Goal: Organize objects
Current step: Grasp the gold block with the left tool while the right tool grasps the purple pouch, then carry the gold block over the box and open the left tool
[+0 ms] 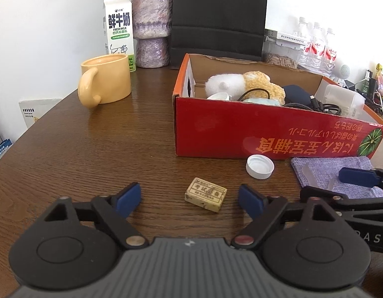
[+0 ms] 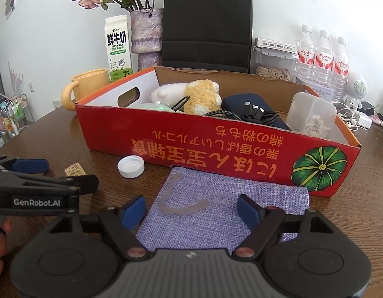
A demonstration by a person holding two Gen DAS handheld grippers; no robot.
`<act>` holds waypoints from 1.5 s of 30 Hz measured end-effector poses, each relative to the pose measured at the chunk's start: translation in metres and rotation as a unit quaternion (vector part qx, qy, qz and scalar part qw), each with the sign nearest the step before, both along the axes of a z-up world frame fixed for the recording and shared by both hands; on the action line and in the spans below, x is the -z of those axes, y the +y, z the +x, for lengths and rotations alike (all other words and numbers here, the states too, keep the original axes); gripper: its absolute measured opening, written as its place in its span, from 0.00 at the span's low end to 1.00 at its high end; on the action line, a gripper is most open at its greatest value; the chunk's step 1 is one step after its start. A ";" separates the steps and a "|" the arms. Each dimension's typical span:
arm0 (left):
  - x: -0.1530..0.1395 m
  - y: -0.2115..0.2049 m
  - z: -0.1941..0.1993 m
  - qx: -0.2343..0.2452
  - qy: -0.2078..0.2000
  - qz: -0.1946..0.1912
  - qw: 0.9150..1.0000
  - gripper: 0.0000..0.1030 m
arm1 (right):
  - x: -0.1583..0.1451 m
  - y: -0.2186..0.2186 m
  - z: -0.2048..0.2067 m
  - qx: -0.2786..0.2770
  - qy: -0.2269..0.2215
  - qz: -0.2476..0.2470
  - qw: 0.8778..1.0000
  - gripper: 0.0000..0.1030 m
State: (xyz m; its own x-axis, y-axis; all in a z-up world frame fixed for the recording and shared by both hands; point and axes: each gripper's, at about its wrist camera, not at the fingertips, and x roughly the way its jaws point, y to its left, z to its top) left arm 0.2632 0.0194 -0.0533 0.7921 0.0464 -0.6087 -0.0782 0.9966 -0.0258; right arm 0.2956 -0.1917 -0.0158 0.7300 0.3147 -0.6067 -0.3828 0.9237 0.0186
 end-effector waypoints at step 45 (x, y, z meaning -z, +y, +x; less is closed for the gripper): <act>-0.065 -0.030 -0.022 0.025 -0.085 -0.008 0.996 0.34 | -0.060 -0.030 -0.040 -0.039 -0.112 0.100 0.988 0.02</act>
